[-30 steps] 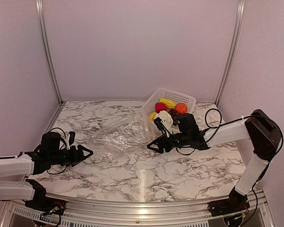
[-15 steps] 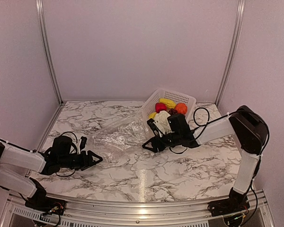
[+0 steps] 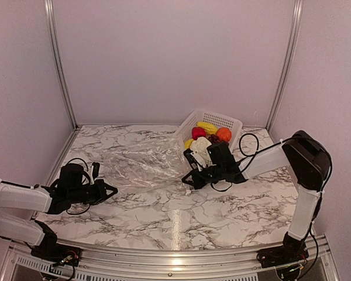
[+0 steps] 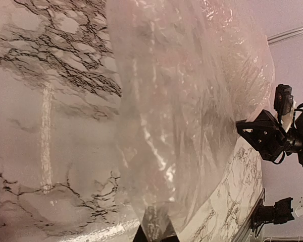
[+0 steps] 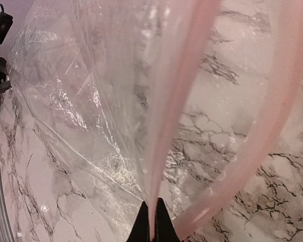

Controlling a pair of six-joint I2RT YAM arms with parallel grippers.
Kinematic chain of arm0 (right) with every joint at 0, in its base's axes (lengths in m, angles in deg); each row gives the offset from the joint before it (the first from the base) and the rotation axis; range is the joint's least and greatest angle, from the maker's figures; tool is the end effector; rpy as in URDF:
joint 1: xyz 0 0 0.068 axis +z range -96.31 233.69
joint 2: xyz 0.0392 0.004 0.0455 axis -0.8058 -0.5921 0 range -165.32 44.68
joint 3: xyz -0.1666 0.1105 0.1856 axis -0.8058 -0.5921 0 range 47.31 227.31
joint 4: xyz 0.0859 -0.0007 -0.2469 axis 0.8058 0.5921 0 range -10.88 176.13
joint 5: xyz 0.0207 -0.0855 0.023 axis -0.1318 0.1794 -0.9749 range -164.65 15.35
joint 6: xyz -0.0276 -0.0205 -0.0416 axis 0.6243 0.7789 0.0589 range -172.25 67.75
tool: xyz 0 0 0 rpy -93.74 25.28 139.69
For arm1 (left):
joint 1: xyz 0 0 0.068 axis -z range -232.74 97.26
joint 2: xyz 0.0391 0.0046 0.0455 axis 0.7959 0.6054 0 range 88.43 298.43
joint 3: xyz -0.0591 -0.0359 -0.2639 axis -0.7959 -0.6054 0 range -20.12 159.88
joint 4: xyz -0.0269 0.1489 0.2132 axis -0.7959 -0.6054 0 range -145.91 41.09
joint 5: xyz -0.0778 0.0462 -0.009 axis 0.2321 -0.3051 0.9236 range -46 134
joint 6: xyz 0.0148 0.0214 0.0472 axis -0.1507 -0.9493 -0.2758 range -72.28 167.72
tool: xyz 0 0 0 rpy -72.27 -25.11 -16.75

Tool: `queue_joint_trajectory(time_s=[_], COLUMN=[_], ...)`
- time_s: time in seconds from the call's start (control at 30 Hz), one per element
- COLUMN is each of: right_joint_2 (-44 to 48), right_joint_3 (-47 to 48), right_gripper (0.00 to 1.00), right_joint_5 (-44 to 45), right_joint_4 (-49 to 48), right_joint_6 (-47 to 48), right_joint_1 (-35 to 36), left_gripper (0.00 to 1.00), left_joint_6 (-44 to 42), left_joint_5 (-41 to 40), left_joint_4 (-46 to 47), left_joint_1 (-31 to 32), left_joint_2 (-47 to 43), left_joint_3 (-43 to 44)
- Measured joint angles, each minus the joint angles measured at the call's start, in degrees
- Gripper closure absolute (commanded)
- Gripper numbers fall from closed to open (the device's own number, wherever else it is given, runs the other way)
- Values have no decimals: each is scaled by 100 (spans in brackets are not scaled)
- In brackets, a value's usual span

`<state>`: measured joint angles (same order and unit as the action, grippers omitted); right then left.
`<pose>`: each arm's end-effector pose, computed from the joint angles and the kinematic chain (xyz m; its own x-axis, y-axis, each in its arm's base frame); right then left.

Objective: Open the zip-top bag and remove the fake food

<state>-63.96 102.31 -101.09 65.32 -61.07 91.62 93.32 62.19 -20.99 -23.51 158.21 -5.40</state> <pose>0.2894 0.2456 0.1340 -0.6250 -0.3130 -0.7152 -0.7330 0.5506 0.3996 0.1814 -0.1143 0.1455 -0.7832 -0.3395 -0.5208 0.2097 0.6444 -0.7354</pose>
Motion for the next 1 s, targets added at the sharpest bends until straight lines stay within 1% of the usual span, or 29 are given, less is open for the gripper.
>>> queue_joint_trajectory(time_s=[0.1,0.17,0.23,0.27,0.37,0.5,0.6,0.77,1.0], right_joint_2=[201,286,286,267,107,-83,-66,295,1331], right_joint_3=[-131,-129,-85,-57,175,551,717,656,111], right_gripper=[100,100,100,98,69,50,40,34,27], right_joint_5=[-90,-190,-304,-332,-389,-330,-308,-304,-297], right_joint_4=[-11,-74,-116,-118,-28,120,144,192,170], right_joint_6=[7,11,13,11,-13,-83,-109,-103,-96], right_joint_1=[-87,-50,-9,11,76,72,63,7,-452], left_gripper=[100,100,100,100,100,100,100,100,100], left_joint_6=[-37,-85,-127,-131,-127,-70,-37,-85,-367], left_joint_5=[-291,-426,-570,-625,-876,-1257,-1403,-1486,-1342], left_joint_4=[-732,-1150,-1530,-1655,-1947,-2127,-2177,-2197,-2179], left_joint_1=[-297,-317,-332,-337,-385,-654,-876,-1296,-1893], left_joint_2=[-675,-1043,-1239,-1263,-1261,-1126,-922,-439,426], left_joint_3=[-11,7,74,118,236,319,444,811,1486])
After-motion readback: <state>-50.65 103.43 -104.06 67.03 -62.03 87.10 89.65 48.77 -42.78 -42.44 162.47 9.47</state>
